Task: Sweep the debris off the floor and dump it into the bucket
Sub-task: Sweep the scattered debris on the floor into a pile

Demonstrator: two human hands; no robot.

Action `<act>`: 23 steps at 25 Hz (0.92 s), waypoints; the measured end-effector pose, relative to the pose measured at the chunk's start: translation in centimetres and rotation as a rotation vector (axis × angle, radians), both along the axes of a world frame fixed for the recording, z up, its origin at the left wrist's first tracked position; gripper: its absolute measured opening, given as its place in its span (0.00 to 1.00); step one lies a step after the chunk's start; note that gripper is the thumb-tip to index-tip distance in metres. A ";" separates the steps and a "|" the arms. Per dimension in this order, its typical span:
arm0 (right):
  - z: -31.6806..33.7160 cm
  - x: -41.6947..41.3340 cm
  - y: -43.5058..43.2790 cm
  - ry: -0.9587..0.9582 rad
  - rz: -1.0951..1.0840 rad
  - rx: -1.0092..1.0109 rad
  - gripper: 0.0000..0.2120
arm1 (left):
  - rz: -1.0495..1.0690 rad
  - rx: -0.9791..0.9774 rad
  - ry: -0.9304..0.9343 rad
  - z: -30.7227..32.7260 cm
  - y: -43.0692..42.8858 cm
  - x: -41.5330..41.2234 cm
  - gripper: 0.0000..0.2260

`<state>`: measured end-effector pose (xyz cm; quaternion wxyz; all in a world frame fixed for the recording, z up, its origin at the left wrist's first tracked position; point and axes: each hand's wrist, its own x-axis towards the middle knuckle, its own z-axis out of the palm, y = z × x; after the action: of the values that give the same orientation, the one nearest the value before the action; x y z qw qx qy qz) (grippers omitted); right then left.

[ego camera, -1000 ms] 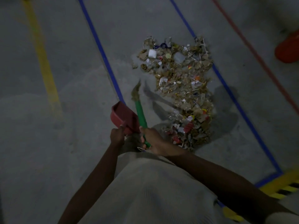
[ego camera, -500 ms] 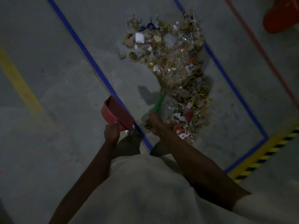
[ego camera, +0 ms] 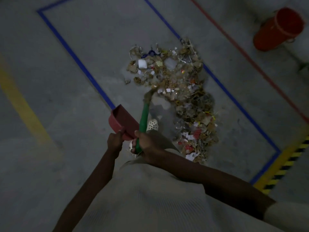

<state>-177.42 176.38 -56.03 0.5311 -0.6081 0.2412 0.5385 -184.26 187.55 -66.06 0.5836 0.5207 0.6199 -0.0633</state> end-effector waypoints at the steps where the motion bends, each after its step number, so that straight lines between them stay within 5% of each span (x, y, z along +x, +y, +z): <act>1: -0.7 0.1 1.1 -0.011 0.065 0.008 0.17 | 0.019 0.014 -0.009 0.2 0.8 0.1 0.23; 5: -3.4 2.1 4.7 -0.079 0.329 0.006 0.07 | 0.112 0.052 -0.006 -0.1 4.3 0.3 0.22; 11: -8.9 9.0 12.2 -0.196 0.615 -0.201 0.14 | 0.136 0.097 0.032 -1.4 10.8 3.0 0.23; 13: -10.8 11.9 15.1 -0.163 0.504 -0.203 0.07 | 0.100 0.095 0.057 -1.6 14.0 5.3 0.25; 19: -16.3 19.3 20.3 -0.028 0.048 -0.345 0.18 | -0.053 0.113 0.078 -3.8 22.2 13.7 0.29; 23: -17.7 22.5 19.7 0.027 -0.370 -0.390 0.03 | -0.169 0.072 0.078 -5.1 24.2 18.5 0.26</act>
<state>-154.92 196.08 -73.69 0.4901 -0.6373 0.4546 0.3834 -165.80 211.78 -71.20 0.5323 0.5891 0.5979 -0.1102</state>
